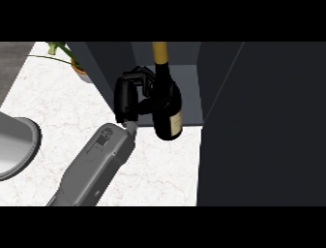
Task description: Pick up the wine, place it into the cabinet and close the cabinet
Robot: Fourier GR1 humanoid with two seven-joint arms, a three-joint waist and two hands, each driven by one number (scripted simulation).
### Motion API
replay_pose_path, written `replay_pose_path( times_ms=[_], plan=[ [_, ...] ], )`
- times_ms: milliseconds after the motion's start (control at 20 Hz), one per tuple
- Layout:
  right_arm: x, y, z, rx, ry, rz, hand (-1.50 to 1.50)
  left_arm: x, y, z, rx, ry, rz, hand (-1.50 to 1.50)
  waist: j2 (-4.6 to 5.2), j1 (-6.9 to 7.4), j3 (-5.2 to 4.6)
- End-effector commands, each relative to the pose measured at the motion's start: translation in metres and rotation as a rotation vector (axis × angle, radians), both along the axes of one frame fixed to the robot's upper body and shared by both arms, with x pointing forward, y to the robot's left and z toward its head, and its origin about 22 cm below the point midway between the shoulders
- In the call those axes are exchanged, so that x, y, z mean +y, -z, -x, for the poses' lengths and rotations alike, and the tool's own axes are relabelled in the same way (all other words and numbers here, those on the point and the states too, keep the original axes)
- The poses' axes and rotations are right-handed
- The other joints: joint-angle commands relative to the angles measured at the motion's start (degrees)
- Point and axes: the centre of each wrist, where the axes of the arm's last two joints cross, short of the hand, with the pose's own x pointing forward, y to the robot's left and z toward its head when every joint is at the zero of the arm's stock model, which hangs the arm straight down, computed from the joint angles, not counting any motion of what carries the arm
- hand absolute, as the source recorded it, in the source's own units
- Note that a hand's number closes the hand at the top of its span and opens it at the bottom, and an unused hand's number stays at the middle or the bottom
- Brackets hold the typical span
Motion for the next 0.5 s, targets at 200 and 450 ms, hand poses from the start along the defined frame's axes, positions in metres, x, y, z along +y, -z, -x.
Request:
replay_pose_path(
  times_ms=[200,450],
  plan=[
    [-0.011,-0.014,0.014,-0.033,-0.045,-0.010,-1.50,-0.010,0.003,-0.017,0.042,-0.017,-0.039,1.50,0.10,-0.35,0.01],
    [-0.004,-0.015,0.025,-0.048,-0.058,-0.017,-1.50,-0.003,-0.006,-0.042,0.018,-0.065,-0.071,1.50,0.20,-0.78,0.00]
  ],
)
